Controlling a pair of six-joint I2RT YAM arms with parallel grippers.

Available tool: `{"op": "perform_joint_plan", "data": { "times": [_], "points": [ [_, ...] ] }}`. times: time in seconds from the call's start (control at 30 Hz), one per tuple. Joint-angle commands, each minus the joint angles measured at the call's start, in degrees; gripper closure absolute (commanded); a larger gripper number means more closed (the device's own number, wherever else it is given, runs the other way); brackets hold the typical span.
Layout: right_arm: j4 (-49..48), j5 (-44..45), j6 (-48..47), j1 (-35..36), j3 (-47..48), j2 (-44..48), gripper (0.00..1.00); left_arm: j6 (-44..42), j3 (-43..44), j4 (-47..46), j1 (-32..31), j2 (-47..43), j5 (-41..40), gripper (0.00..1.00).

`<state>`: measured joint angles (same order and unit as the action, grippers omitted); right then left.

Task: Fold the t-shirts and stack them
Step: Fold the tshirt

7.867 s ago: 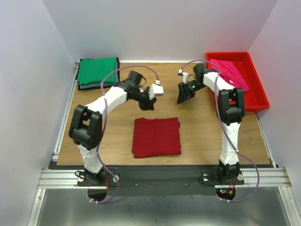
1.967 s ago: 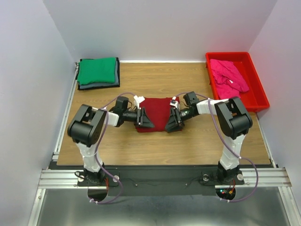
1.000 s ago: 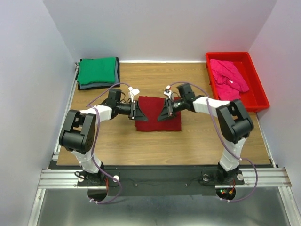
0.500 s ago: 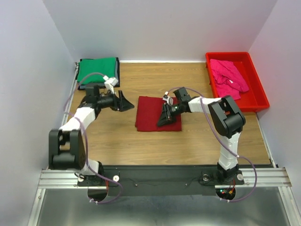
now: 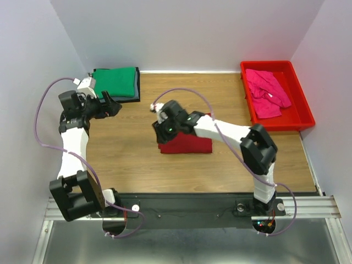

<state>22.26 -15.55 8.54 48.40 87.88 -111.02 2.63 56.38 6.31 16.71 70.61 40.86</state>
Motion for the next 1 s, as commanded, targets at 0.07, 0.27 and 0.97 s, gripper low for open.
{"op": "perform_joint_plan", "data": {
  "times": [0.07,0.27,0.97],
  "points": [
    [4.7,18.0,-5.5,5.6,7.4,-7.6,0.52,0.2,4.8,5.9,0.4,3.4,-4.8,0.01],
    [5.4,21.4,-5.5,8.4,9.8,-12.4,0.52,-0.7,1.9,5.3,0.3,3.4,-5.5,0.01],
    [8.0,22.2,-6.0,9.4,2.9,-19.4,0.99,8.2,-7.5,-5.0,-7.3,5.9,-10.5,0.01]
  ]
}}
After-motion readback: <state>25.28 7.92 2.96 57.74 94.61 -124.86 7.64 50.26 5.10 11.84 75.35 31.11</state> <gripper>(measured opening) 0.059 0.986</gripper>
